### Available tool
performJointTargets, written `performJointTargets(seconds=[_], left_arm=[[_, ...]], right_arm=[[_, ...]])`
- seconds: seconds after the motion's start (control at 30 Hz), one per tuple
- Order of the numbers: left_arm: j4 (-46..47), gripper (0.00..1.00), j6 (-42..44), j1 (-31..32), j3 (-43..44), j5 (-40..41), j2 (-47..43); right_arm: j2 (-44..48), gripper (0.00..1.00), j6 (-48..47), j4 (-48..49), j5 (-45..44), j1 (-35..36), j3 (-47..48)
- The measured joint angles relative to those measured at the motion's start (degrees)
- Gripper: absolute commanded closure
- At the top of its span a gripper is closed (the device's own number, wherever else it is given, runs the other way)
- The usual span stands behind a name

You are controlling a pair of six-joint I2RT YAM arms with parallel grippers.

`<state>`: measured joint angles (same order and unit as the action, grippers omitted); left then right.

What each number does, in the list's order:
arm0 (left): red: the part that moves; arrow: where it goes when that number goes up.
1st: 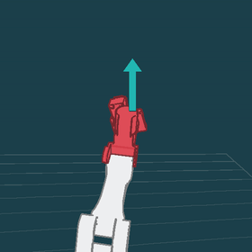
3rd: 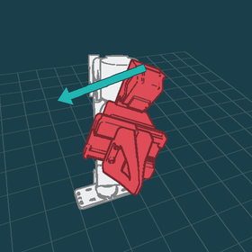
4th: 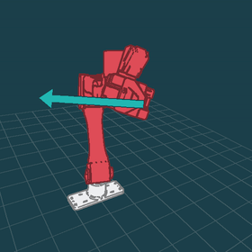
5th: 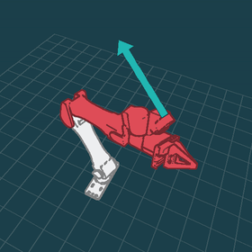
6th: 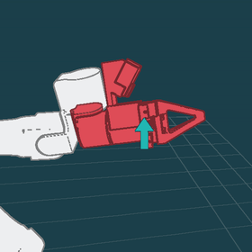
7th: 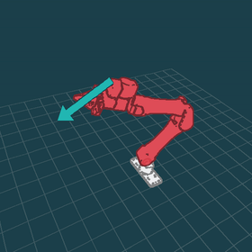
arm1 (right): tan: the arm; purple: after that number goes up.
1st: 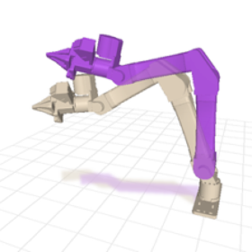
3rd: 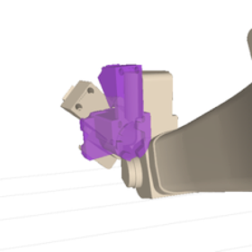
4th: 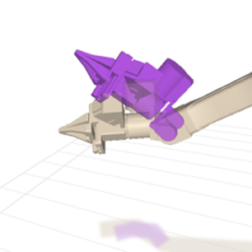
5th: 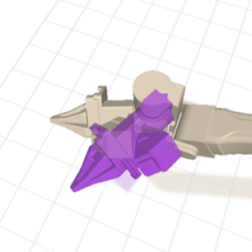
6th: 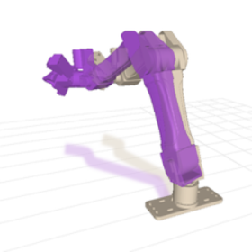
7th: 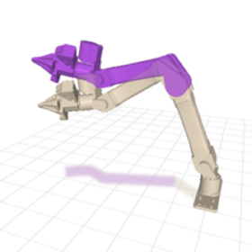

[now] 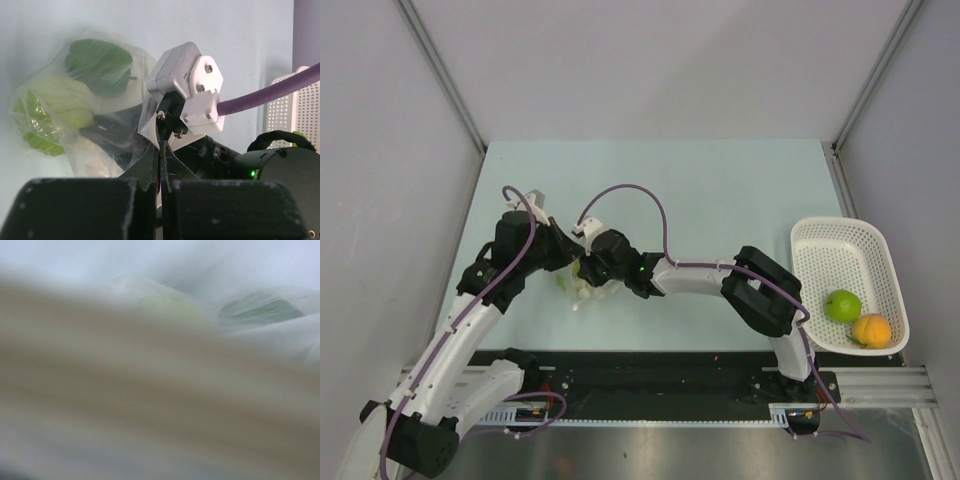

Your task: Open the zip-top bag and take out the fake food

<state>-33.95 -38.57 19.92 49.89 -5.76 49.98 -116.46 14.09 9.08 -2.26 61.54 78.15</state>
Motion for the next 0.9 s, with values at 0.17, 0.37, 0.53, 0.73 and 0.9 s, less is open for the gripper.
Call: performJointTargets(seconds=[0.17,0.37,0.53,0.73,0.9], left_arm=[[0.1,1.00,0.1,0.0,-0.4,0.0,-1.0],[0.8,1.00,0.5,0.5,-0.5,-0.7,-2.4],[1.0,1.00,1.5,0.5,-0.9,0.1,-2.8],[1.2,1.00,1.6,0.5,-2.4,-1.5,-2.8],[1.7,1.00,1.6,0.5,-2.3,-4.1,-2.8]], right_arm=[[1.3,1.00,-1.5,-2.2,-0.2,0.3,0.0],[5.8,1.00,-2.1,-9.6,-0.2,0.7,-0.3],[11.0,0.96,-2.2,-14.0,0.4,0.9,-0.5],[14.7,0.71,-1.5,-14.1,1.8,0.7,-0.4],[12.9,0.72,0.7,-13.0,1.5,-0.5,-0.4]])
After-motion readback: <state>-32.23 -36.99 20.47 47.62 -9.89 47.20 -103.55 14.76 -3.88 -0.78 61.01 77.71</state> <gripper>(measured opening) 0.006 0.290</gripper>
